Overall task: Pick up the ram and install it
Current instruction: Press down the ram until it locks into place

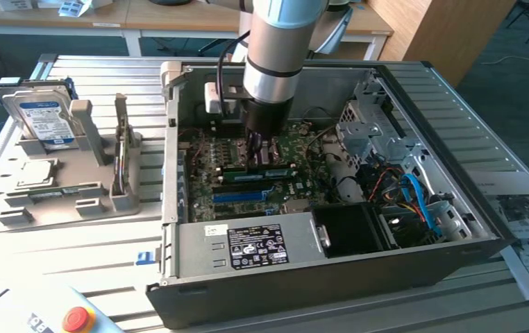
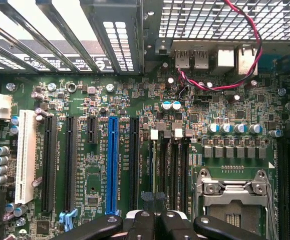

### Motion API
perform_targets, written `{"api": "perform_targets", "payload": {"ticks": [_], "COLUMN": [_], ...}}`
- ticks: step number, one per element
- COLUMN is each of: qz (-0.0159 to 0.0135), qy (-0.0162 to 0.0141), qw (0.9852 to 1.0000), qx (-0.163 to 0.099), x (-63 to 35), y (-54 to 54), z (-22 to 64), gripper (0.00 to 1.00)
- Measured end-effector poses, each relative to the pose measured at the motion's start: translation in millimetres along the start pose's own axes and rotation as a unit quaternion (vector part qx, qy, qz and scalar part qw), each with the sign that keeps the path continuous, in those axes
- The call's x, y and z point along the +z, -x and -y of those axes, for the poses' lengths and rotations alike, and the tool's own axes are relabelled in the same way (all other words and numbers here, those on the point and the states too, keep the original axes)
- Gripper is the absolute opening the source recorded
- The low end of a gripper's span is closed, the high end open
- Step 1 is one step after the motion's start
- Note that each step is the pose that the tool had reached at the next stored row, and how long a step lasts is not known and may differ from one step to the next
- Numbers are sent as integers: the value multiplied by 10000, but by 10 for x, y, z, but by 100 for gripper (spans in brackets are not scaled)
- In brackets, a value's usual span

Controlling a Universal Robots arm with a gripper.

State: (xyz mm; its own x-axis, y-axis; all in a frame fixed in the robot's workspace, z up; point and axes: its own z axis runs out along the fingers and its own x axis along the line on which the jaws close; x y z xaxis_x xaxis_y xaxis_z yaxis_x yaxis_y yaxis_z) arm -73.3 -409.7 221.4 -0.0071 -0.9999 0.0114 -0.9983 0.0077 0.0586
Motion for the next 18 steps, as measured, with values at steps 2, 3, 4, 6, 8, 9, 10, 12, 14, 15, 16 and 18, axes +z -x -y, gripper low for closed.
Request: {"api": "perform_targets", "payload": {"ticks": [2, 3, 4, 6, 8, 9, 10, 12, 14, 15, 16, 18], "qz": [-3, -3, -2, -1, 0, 1, 0, 2, 4, 5, 5, 1], "qy": [0, 0, 0, -1, -1, -1, -1, -2, -3, -6, -6, -2], "qw": [10000, 10000, 10000, 10000, 10000, 10000, 10000, 10000, 10000, 10000, 10000, 10000], "qx": [0, 0, 0, 0, 0, 0, 0, 0, 0, -1, -1, -1], "x": [5, 6, 6, 8, 8, 8, 7, 4, -4, -9, -14, -32], "y": [-1, -1, 0, 0, 0, 0, 0, 1, 1, 1, 1, 0], "z": [0, 0, 0, 1, 1, 1, 1, 1, 1, 1, 2, -1], "gripper": [11, 11, 11, 11, 11, 11, 11, 11, 11, 11, 11, 11]}}
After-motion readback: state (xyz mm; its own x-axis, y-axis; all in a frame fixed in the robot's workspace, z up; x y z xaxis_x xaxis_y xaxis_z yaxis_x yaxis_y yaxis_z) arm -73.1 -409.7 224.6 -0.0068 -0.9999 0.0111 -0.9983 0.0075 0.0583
